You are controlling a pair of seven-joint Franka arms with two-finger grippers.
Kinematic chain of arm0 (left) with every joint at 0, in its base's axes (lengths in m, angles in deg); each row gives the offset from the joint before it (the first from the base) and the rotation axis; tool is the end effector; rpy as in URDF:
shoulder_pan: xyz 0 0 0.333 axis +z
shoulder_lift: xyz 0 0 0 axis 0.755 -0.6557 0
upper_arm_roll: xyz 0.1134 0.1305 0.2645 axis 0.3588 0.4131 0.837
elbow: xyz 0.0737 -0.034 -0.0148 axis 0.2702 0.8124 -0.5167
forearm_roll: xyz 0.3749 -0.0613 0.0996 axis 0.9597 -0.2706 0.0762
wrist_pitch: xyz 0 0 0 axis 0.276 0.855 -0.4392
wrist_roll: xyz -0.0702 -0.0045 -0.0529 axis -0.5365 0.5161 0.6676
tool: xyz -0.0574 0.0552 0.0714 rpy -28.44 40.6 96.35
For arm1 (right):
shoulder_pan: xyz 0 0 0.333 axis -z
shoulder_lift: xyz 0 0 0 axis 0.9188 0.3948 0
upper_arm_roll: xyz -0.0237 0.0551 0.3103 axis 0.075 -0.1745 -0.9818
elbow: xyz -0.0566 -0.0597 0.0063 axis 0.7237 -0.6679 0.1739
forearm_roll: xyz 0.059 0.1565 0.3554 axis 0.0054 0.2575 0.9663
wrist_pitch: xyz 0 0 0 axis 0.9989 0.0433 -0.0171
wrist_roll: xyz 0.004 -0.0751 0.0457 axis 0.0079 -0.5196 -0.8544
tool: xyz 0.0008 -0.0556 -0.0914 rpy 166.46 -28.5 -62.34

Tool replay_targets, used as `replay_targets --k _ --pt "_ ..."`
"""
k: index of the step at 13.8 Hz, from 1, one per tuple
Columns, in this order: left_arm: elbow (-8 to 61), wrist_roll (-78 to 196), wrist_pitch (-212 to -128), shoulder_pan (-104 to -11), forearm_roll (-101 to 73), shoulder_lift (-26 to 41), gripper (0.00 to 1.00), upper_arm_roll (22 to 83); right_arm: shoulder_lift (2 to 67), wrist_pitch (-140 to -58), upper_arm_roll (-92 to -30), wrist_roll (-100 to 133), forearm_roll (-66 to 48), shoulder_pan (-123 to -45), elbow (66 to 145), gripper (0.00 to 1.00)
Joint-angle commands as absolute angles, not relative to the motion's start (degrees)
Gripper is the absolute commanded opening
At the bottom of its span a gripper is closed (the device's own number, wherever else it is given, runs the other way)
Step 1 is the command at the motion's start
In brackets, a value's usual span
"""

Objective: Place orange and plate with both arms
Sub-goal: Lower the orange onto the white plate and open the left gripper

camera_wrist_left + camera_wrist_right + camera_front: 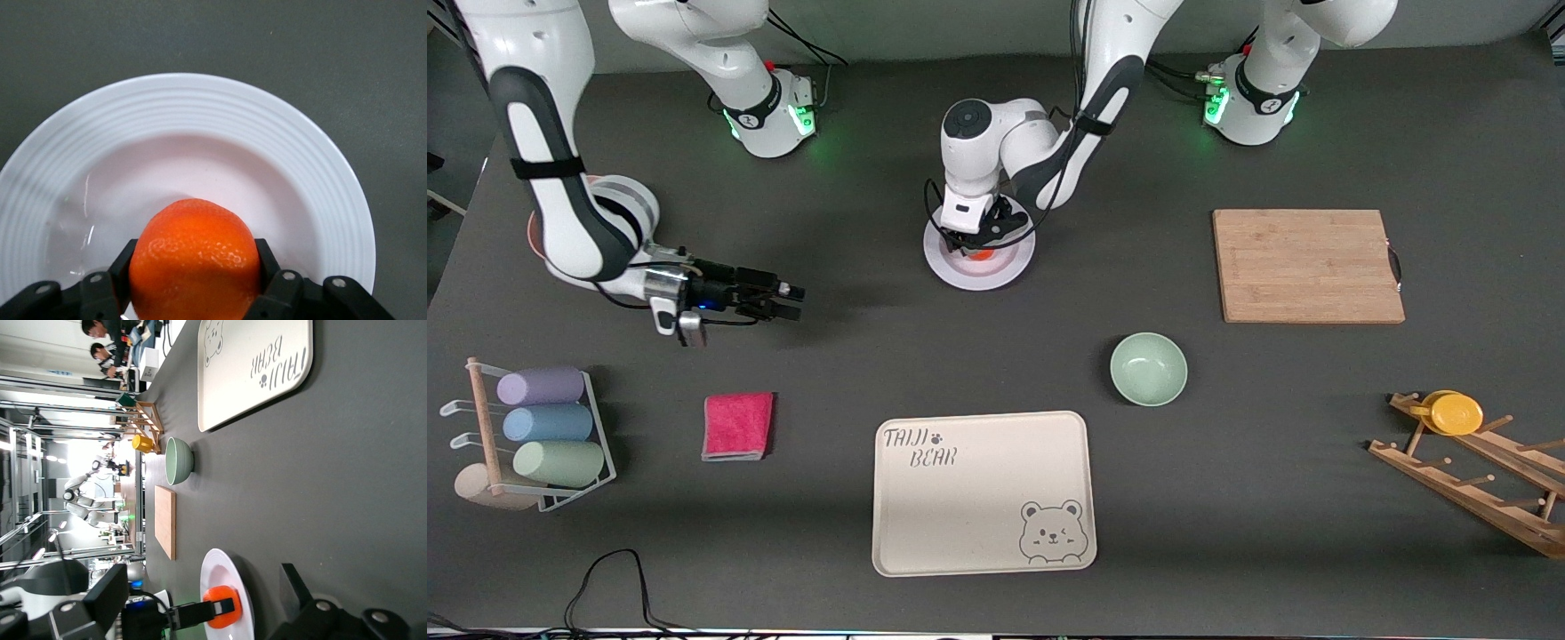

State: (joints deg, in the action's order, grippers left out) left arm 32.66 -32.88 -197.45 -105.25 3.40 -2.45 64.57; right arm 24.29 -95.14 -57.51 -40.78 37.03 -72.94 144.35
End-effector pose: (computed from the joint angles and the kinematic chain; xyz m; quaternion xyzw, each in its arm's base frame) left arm 0.3039 -0.5763 0.1959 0.9649 0.2599 0.0191 0.0312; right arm 0.4659 0.0430 0.2147 -0.8380 0.0281 -0.0549 0.5422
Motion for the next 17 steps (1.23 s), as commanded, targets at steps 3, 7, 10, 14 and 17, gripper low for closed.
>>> replay_targets --k 3,7,10,14,17 --pt "31.21 -29.04 -190.89 -104.75 5.99 0.37 1.0 65.71 26.42 -95.83 -59.12 -47.02 40.72 -74.13 146.68 1.0" --pt "31.3 -12.98 -176.21 -97.21 4.94 10.38 1.0 65.27 26.5 -95.83 -61.33 -49.3 40.72 -74.13 149.67 1.0" --pt "31.21 3.71 -166.54 -88.96 -0.57 18.81 1.0 65.44 26.59 -96.71 -64.05 -49.74 40.81 -74.13 151.43 1.0" --pt "26.14 23.59 -147.05 -76.12 -2.53 28.15 1.0 65.8 26.59 -101.79 -73.61 -52.64 50.28 -74.13 153.54 1.0" --pt "17.34 32.74 -135.51 -71.27 -0.87 28.07 1.0 65.97 26.59 -105.84 -79.77 -52.65 56.08 -74.13 153.46 0.82"
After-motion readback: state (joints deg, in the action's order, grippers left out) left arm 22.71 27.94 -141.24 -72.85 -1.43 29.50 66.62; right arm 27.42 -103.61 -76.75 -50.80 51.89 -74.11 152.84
